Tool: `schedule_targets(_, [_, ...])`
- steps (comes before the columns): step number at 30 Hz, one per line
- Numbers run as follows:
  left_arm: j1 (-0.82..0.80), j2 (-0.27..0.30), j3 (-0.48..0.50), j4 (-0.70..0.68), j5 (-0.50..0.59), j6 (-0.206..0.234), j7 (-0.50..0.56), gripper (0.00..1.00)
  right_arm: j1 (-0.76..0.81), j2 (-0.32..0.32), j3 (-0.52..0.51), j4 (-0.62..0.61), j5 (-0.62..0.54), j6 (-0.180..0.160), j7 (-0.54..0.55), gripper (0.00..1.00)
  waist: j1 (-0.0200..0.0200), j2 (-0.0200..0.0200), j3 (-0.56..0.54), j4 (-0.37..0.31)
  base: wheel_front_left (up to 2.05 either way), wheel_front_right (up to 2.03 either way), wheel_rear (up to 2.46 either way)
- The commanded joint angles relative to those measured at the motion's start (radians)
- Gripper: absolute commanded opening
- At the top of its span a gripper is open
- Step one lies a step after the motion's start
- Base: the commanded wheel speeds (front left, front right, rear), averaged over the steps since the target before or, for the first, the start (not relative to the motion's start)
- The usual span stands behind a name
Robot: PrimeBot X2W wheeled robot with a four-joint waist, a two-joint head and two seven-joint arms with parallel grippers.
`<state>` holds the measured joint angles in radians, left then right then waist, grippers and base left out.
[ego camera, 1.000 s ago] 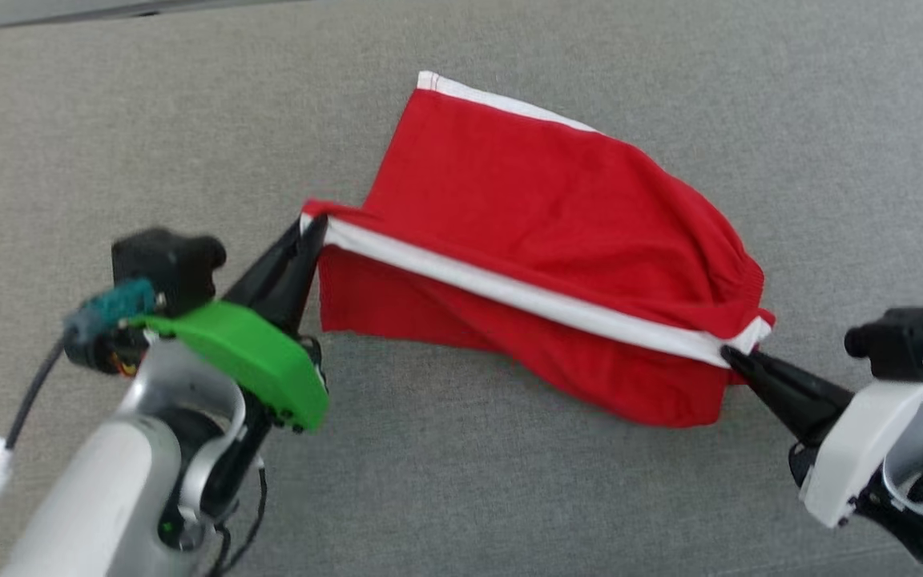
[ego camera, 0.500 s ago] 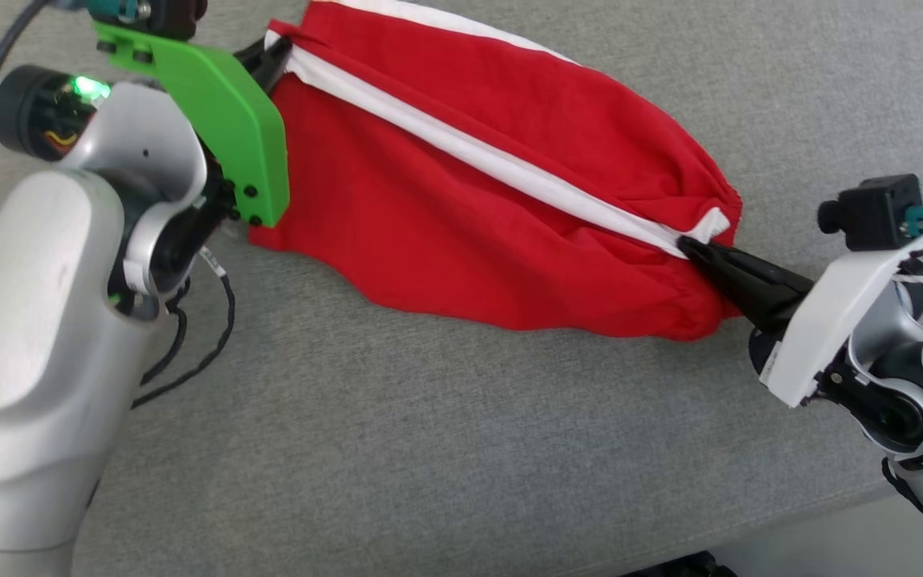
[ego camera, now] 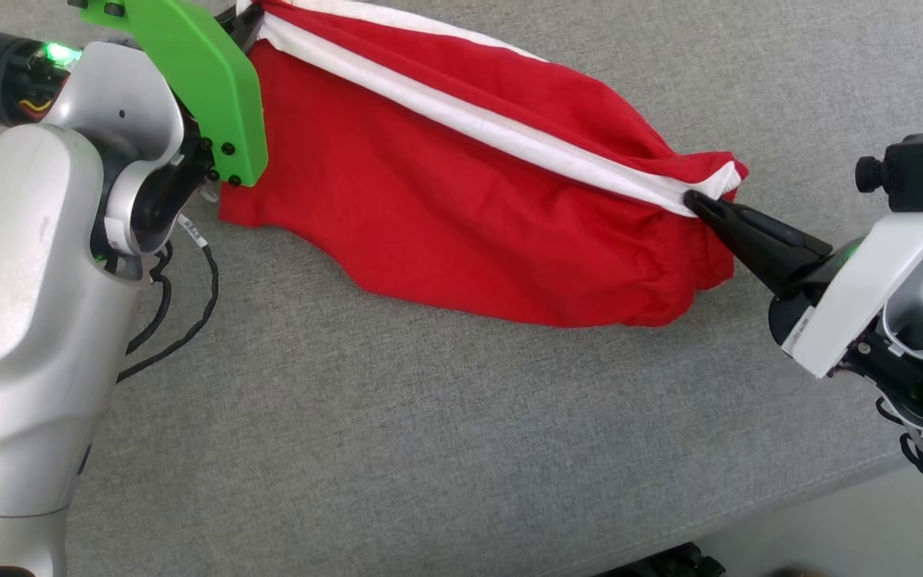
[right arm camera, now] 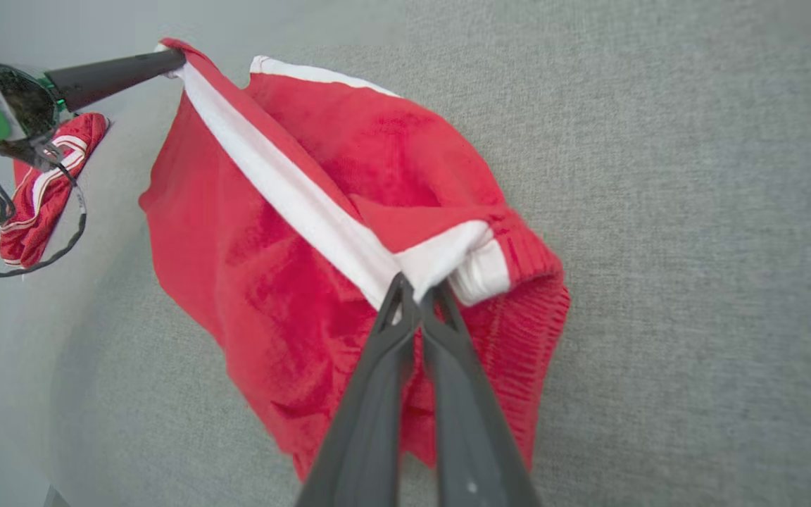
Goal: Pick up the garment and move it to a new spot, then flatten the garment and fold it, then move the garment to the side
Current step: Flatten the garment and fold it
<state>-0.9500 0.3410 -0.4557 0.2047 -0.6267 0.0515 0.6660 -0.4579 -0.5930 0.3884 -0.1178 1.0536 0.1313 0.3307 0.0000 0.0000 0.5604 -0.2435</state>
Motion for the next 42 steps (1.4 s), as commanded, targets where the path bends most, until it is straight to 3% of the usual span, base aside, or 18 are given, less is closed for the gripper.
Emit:
schedule_targets(1, [0.011,0.005,0.003,0.001,-0.008,-0.001,-0.005,0.00,0.005,-0.005,-0.006,-0.007,0.013,-0.001,0.016,0.00,0.0000,0.0000,-0.006,0.002,0.00,0.00,0.00])
schedule_targets(12, [-0.047,-0.008,-0.018,0.048,0.005,-0.006,0.004,0.00,-0.037,0.044,-0.039,0.010,0.004,-0.001,0.111,0.00,0.0000,0.0000,0.018,-0.003,0.00,0.00,0.00])
schedule_targets(14, [-0.058,-0.009,-0.019,0.062,0.007,-0.008,0.001,0.00,-0.043,0.057,-0.046,0.009,0.001,-0.001,0.113,0.07,0.0000,0.0000,0.020,-0.004,0.00,0.00,0.00])
schedule_targets(15, [-0.063,-0.009,-0.020,0.070,0.009,-0.009,-0.001,0.00,-0.044,0.062,-0.053,0.010,-0.004,-0.001,0.112,0.21,0.0000,0.0000,0.021,-0.004,0.00,0.00,0.00])
schedule_targets(16, [-0.066,-0.009,-0.021,0.078,0.010,-0.009,-0.004,0.00,-0.045,0.065,-0.061,0.010,-0.009,-0.001,0.105,0.49,0.0000,0.0000,0.021,-0.004,0.00,0.00,0.00])
schedule_targets(17, [-0.069,-0.010,-0.022,0.086,0.011,-0.010,-0.006,0.00,-0.046,0.072,-0.067,0.011,-0.012,-0.001,0.103,1.00,0.0000,0.0000,0.020,-0.005,0.00,0.00,0.00])
schedule_targets(27, [-0.101,-0.003,-0.022,0.145,0.017,-0.003,-0.017,0.00,-0.036,0.115,-0.162,0.008,-0.033,-0.001,0.086,1.00,0.0000,0.0000,0.023,-0.030,0.00,0.00,0.00])
schedule_targets(34, [-0.119,0.003,-0.020,0.181,0.040,0.030,-0.024,0.02,-0.009,0.131,-0.207,0.000,-0.040,-0.001,0.051,1.00,0.0000,0.0000,0.027,-0.046,0.00,0.00,0.00])
schedule_targets(35, [-0.117,0.000,-0.016,0.186,0.035,0.036,-0.026,0.25,-0.003,0.134,-0.211,0.000,-0.042,-0.001,0.044,1.00,0.0000,0.0000,0.027,-0.048,0.00,0.00,0.00])
schedule_targets(36, [-0.115,-0.002,-0.012,0.187,0.031,0.039,-0.032,0.74,0.002,0.135,-0.214,0.000,-0.045,-0.001,0.038,1.00,0.0000,0.0000,0.027,-0.050,0.00,0.00,0.00])
schedule_targets(37, [-0.112,-0.004,-0.011,0.191,0.029,0.040,-0.037,1.00,0.011,0.136,-0.216,0.000,-0.047,-0.001,0.031,1.00,0.0000,0.0000,0.026,-0.051,0.00,0.00,0.00])
schedule_targets(42, [-0.080,-0.029,0.013,0.174,-0.018,0.020,-0.085,1.00,0.049,0.138,-0.232,0.010,-0.077,-0.001,-0.029,1.00,0.0000,0.0000,0.012,-0.053,0.00,0.00,0.00])
